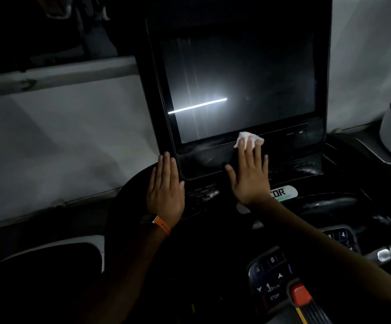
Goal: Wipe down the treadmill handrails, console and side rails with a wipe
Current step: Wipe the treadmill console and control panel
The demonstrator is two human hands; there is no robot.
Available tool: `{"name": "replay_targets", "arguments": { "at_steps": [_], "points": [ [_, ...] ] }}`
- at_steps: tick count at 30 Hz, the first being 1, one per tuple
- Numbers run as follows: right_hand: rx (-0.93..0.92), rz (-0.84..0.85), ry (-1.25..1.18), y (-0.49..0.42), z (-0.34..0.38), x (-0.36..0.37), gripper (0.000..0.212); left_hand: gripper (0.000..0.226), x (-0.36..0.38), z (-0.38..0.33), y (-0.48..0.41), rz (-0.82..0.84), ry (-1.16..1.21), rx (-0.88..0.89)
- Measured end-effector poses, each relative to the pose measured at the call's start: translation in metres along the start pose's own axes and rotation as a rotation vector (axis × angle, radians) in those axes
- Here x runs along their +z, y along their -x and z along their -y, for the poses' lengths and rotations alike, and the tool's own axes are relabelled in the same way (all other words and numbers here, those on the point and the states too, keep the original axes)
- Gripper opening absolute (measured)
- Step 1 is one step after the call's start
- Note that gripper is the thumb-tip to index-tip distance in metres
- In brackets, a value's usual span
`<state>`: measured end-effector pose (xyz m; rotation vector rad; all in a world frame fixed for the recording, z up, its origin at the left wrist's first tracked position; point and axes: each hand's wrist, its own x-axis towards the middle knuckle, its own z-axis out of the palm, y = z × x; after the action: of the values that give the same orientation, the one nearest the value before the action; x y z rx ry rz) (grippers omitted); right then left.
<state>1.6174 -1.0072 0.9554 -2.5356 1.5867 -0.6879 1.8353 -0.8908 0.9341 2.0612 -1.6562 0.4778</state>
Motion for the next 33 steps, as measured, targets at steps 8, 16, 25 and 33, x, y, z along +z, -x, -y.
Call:
{"name": "replay_targets", "arguments": {
  "at_steps": [8,16,25,33],
  "points": [
    [-0.112,0.024,0.111,0.021,-0.028,0.008,0.074,0.077,-0.001,-0.004,0.000,0.006,0.009,-0.020],
    [-0.430,0.073,0.232,0.030,-0.023,0.013,0.071,0.072,-0.005,-0.017,0.001,0.002,-0.002,-0.017],
    [-0.351,0.073,0.190,0.031,-0.035,0.014,0.077,0.071,0.006,-0.059,-0.015,0.082,-0.056,0.291],
    [-0.266,0.055,0.108,0.028,-0.045,0.012,0.078,0.075,0.016,-0.084,-0.034,0.119,-0.103,0.356]
  ]
}}
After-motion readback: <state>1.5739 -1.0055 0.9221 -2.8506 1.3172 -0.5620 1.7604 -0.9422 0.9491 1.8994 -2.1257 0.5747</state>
